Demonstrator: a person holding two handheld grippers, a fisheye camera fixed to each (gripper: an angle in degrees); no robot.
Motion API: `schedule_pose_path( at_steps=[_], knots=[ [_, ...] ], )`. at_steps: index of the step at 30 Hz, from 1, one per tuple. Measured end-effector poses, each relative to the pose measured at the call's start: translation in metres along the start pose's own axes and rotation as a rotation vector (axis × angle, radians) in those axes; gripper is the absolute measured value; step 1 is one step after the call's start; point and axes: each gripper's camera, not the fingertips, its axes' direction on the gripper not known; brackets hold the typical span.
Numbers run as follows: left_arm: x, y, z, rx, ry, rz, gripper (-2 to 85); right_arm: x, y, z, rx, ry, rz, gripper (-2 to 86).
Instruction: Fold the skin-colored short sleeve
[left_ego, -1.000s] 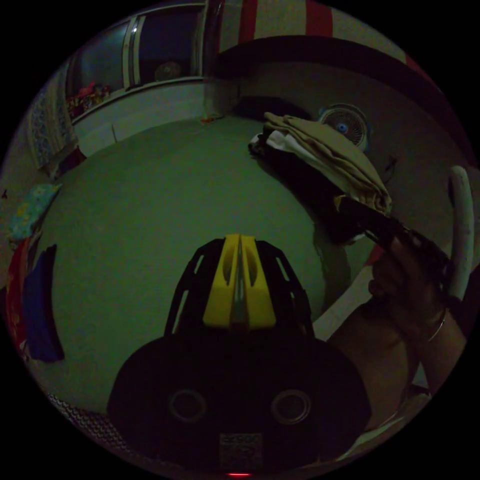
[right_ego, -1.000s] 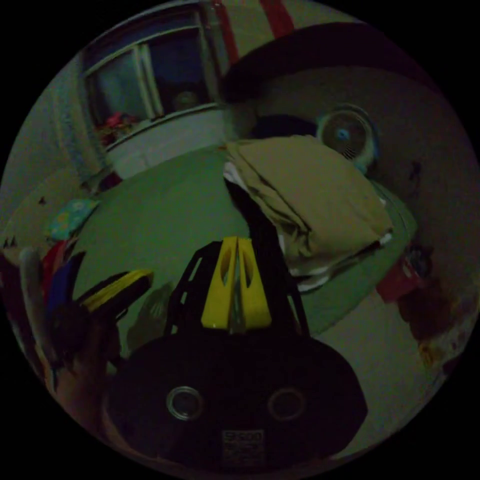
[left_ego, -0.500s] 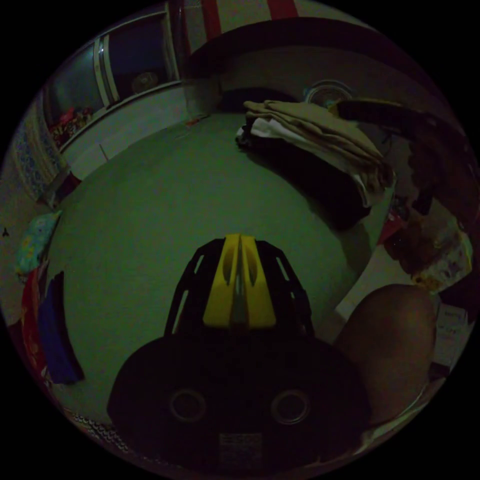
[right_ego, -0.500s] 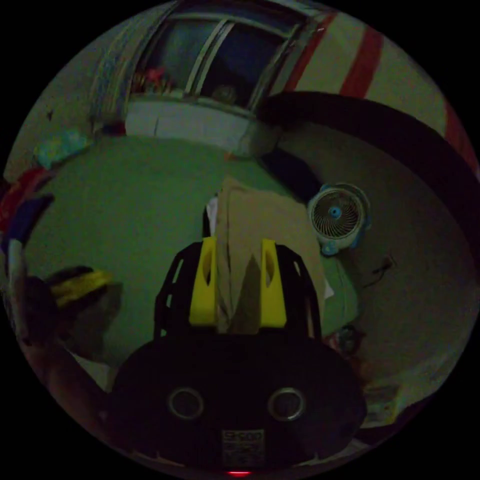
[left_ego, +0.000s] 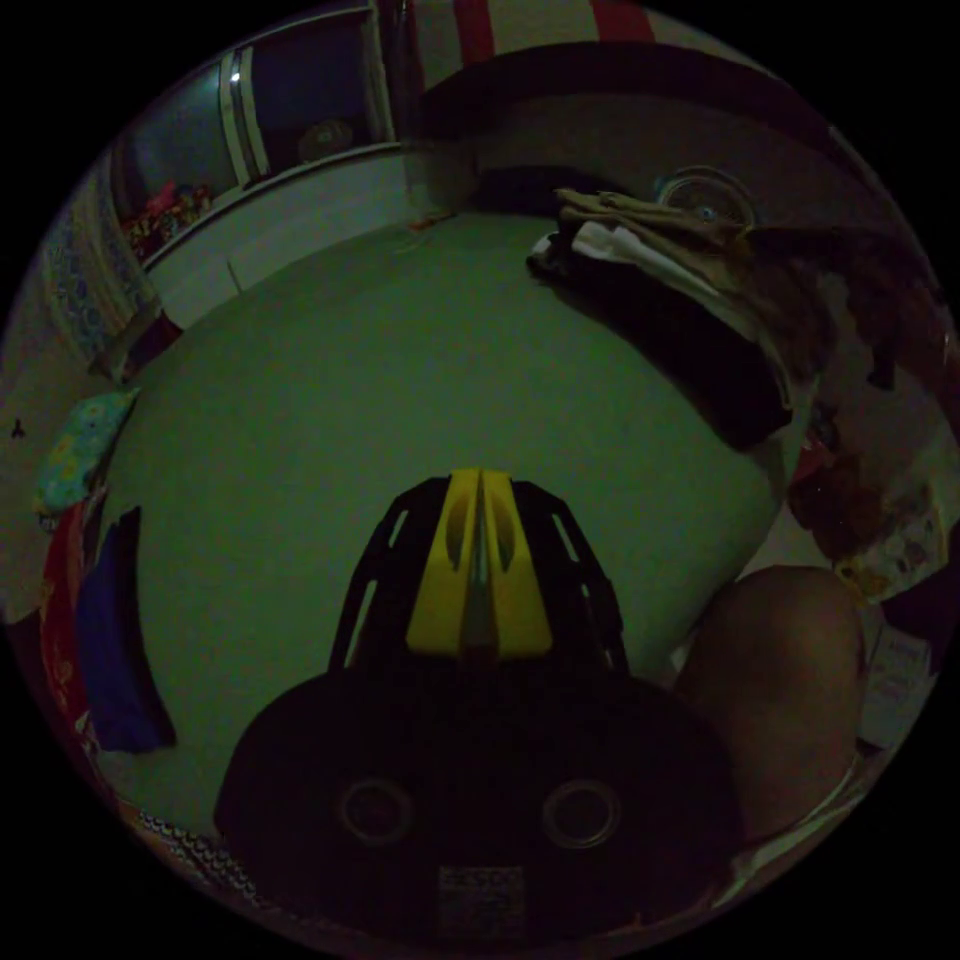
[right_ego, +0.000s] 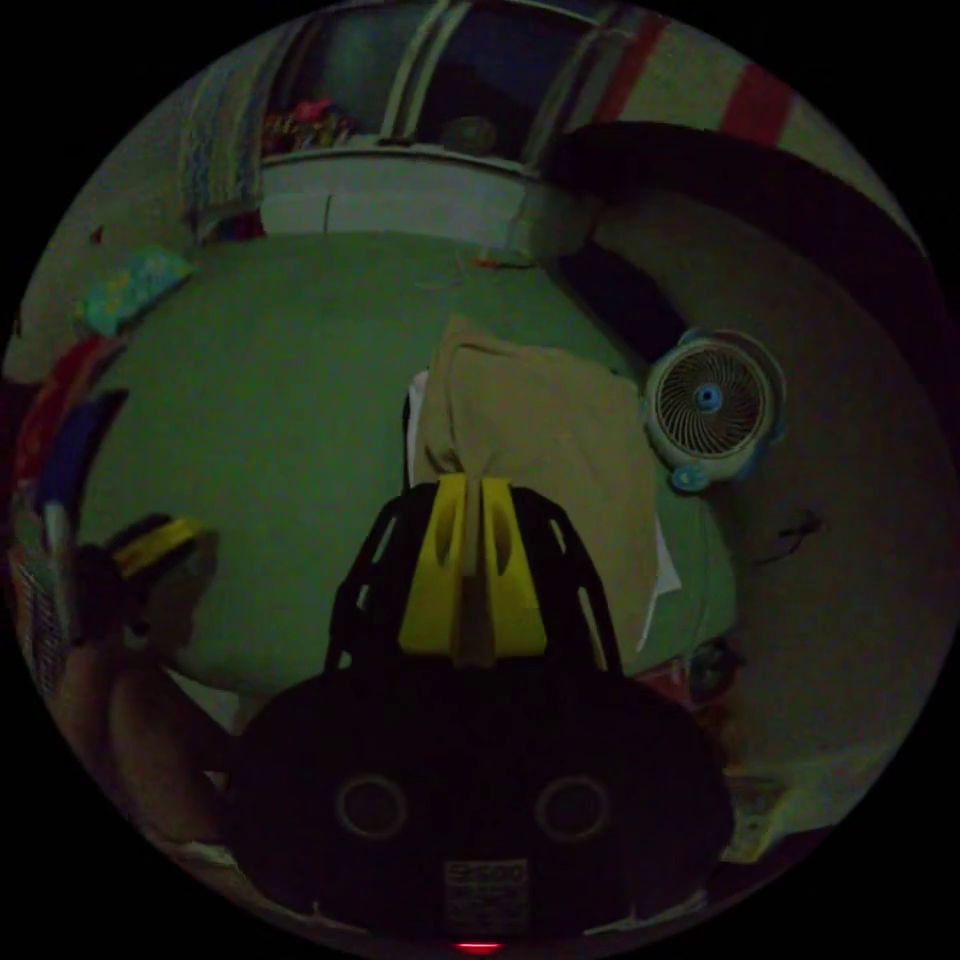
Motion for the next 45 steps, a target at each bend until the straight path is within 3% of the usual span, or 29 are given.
schedule_pose_path(
  at_steps=[5, 19, 25, 30, 34, 41, 45],
  knots=[
    [-0.026, 0.017, -0.001, -0.017, -0.018, -0.006, 0.0, -0.004, -0.019, -0.008, 0.022, -0.096, 0.034, -1.1],
    [-0.108, 0.066, -0.026, -0.009, -0.050, -0.154, 0.0, -0.146, -0.058, 0.022, -0.025, -0.262, -0.164, -1.1],
    [-0.161, 0.096, -0.041, -0.042, -0.112, -0.337, -0.1, -0.227, -0.069, 0.039, -0.052, -0.473, -0.214, -1.0],
    [-0.211, 0.134, -0.066, -0.065, -0.300, -0.610, -0.1, -0.288, -0.078, 0.049, -0.091, -0.633, -0.201, -1.0],
    [-0.234, 0.159, -0.088, -0.043, -0.378, -0.749, -0.2, -0.318, -0.081, 0.053, -0.099, -0.612, -0.248, -0.2],
    [-0.256, 0.177, -0.110, 0.012, -0.407, -0.782, -0.4, -0.266, -0.069, 0.057, -0.018, -0.613, -0.290, 4.1],
    [-0.251, 0.167, -0.111, 0.059, -0.298, -0.636, -0.4, -0.192, -0.064, 0.077, 0.006, -0.416, -0.233, 5.1]
  ],
)
